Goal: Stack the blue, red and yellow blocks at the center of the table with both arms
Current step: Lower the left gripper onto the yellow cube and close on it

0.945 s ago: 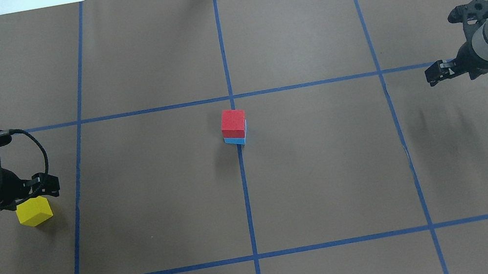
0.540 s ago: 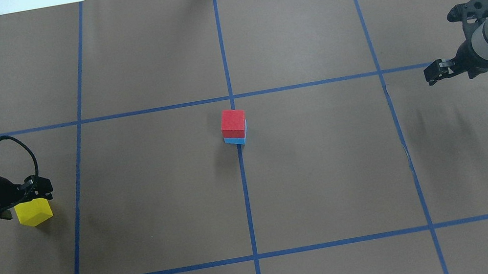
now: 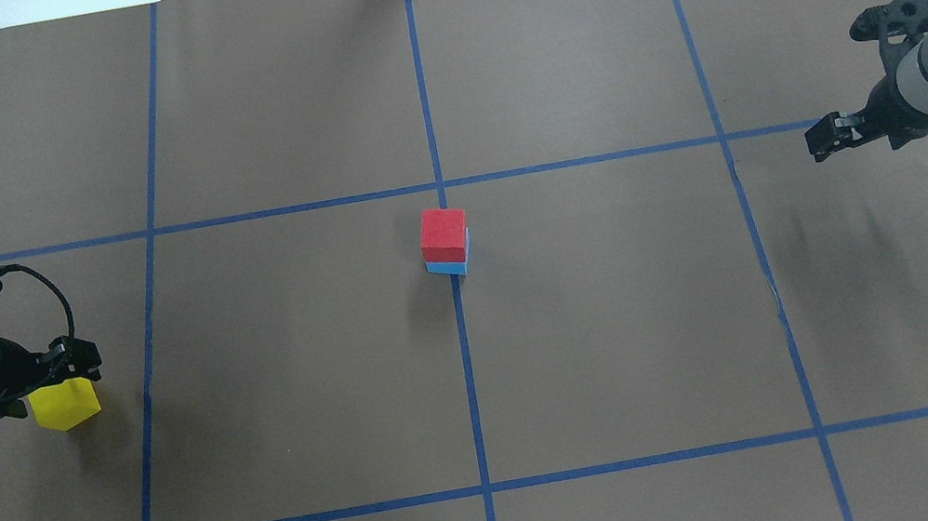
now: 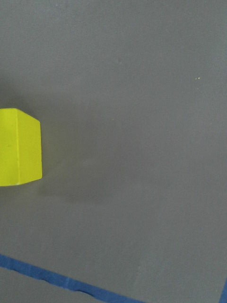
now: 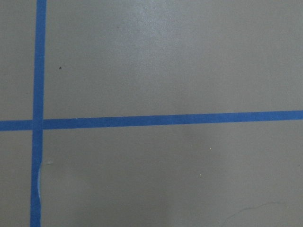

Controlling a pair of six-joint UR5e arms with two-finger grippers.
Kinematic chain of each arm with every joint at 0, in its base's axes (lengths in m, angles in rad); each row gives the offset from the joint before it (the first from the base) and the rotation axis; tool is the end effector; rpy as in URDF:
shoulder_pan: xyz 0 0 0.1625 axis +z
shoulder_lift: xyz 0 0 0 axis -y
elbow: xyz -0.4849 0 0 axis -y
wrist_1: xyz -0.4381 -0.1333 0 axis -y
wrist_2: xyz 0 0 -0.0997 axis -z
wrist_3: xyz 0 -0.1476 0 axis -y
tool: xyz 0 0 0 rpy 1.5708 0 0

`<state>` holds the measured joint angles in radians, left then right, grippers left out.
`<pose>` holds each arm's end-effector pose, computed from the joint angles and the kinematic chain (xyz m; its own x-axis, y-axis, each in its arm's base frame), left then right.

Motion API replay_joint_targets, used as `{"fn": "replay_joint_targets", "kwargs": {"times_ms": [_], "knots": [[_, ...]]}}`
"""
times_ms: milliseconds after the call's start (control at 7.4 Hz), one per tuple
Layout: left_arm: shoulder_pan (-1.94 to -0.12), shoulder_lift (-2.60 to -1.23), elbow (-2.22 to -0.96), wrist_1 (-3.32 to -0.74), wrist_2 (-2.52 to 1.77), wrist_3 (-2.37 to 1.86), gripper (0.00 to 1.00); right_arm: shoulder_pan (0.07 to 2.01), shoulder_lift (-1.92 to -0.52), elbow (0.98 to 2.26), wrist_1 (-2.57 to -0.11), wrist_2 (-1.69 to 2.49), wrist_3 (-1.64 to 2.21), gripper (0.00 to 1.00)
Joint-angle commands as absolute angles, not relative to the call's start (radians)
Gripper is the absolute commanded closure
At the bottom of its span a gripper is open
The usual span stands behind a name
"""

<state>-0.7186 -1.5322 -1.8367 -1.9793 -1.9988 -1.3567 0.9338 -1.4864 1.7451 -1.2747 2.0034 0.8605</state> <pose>0.3802 -0.4282 0.5972 0.6796 -0.3376 -0.6512 0.2753 0.9403 -0.2002 -0.3112 -0.5407 0.5950 0.7735 0.0502 0.6317 -0.1241 0.9896 0.0733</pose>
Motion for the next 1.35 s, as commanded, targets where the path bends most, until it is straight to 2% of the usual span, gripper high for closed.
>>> {"fn": "replay_joint_targets", "kwargs": {"times_ms": [0, 135, 270, 540, 675, 945, 1080, 1215], "knots": [[-0.715, -1.534, -1.795, -2.000, -2.000, -1.356, 0.03, 0.933, -1.486, 1.744, -1.275, 2.003, 0.861, 0.00], [-0.715, -1.534, -1.786, -2.025, -2.000, -1.356, 0.03, 0.933, -1.486, 1.747, -1.275, 2.003, 0.861, 0.00], [-0.715, -1.535, -1.784, -2.028, -2.043, -1.356, 0.10, 0.933, -1.486, 1.750, -1.275, 2.003, 0.861, 0.00], [-0.715, -1.558, -1.787, -2.010, -2.102, -1.373, 0.80, 0.933, -1.486, 1.752, -1.275, 2.003, 0.862, 0.00], [-0.718, -1.555, -1.790, -2.013, -2.173, -1.374, 1.00, 0.934, -1.486, 1.752, -1.275, 2.003, 0.862, 0.00], [-0.826, -1.622, -1.824, -2.003, -2.311, -1.374, 1.00, 0.934, -1.486, 1.753, -1.275, 2.003, 0.862, 0.00], [-0.830, -1.726, -1.833, -1.953, -2.315, -1.377, 1.00, 0.934, -1.486, 1.756, -1.275, 2.003, 0.862, 0.00], [-0.824, -1.872, -1.836, -1.793, -2.312, -1.371, 1.00, 0.934, -1.486, 1.759, -1.275, 2.003, 0.862, 0.00]]}}
